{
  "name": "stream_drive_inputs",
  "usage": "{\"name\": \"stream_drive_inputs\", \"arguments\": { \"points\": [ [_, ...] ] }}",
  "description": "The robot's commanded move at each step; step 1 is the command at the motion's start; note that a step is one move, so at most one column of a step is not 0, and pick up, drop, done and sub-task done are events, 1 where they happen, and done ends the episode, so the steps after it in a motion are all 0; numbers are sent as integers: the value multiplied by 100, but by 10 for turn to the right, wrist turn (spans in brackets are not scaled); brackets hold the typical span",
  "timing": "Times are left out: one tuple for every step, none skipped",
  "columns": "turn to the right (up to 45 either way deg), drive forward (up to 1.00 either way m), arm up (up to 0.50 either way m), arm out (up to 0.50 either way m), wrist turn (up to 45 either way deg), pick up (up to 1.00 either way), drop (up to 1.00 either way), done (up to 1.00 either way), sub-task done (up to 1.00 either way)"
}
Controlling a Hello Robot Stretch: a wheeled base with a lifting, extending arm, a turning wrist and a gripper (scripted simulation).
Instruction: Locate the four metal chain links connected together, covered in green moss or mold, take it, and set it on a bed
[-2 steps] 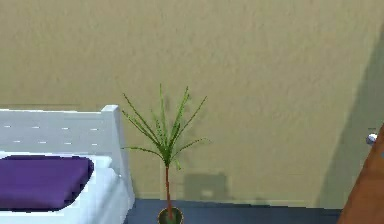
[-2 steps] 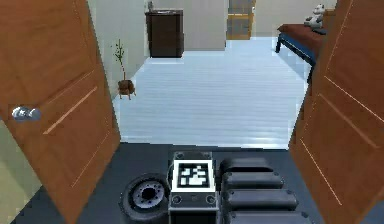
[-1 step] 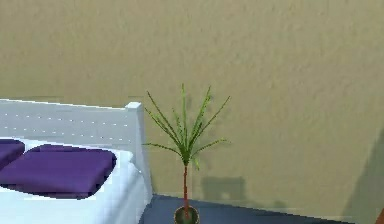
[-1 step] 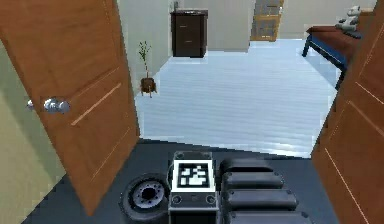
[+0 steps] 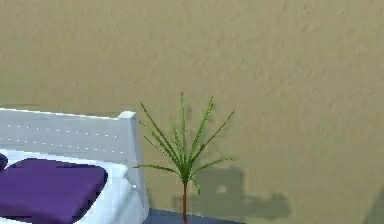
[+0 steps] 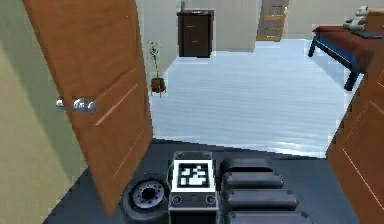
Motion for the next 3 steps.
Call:
{"name": "stream_drive_inputs", "arguments": {
  "points": [
    [450, 0, 0, 0, 0, 0, 0, 0, 0],
    [450, 0, 0, 0, 0, 0, 0, 0, 0],
    [270, 0, 0, 0, 0, 0, 0, 0, 0]
  ]
}}
